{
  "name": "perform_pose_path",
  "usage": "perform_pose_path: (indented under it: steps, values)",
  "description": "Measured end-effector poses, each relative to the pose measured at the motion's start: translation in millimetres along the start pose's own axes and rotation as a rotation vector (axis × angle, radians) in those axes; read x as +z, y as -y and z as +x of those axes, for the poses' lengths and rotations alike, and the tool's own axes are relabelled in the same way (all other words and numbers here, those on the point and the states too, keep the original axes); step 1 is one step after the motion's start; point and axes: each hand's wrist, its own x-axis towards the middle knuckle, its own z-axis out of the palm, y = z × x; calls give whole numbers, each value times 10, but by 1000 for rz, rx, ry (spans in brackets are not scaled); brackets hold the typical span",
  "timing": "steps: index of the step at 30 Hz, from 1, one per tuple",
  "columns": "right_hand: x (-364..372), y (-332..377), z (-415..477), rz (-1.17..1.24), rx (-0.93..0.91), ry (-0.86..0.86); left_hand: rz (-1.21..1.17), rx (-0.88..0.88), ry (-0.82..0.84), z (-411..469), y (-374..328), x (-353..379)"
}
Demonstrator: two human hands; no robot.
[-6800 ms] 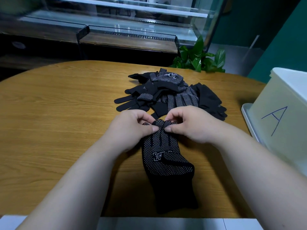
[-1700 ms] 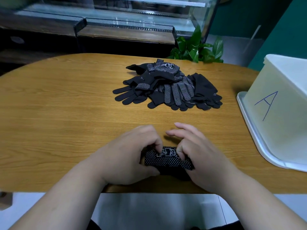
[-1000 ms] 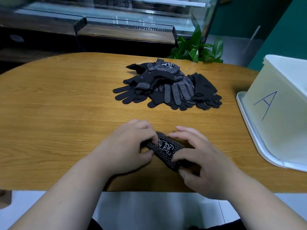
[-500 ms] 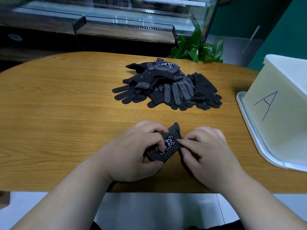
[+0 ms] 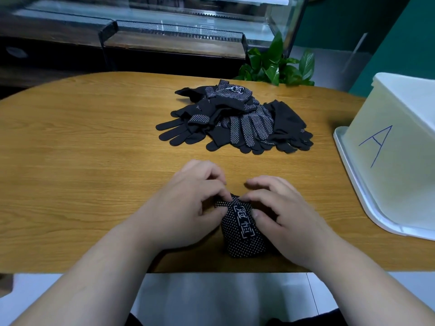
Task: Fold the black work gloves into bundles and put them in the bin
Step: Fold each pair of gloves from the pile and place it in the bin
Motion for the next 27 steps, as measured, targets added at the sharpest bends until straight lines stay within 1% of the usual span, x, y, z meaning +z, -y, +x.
perform_pose_path:
  steps: [2, 4, 7, 9, 16, 20, 23, 25, 27]
  values:
    - [-12, 14, 9, 40, 1, -12, -45, 8, 26, -4, 23, -4]
    - [-23, 17, 3, 63, 19, -64, -74, 11, 51, -1, 35, -14]
    - [-57, 5, -14, 43, 45, -118, -92, 11, 64, 4, 13, -30]
    - [-100, 14, -15, 33, 66, -115, -90, 0, 71, 1, -6, -36]
    - [-241, 97, -5, -115, 185, 129, -45, -43, 110, 0, -74, -52]
    - [-281, 146, 37, -118, 205, 200, -79, -66, 170, -11, -102, -81]
    - [-286, 166, 62, -99, 196, 248, -147, -173, 132, -14, -107, -91]
    - [-299, 177, 72, -81, 191, 297, -108, -208, 125, -4, -121, -92]
    - [-316, 184, 83, -71, 184, 347, -38, -178, 161, 17, -130, -80]
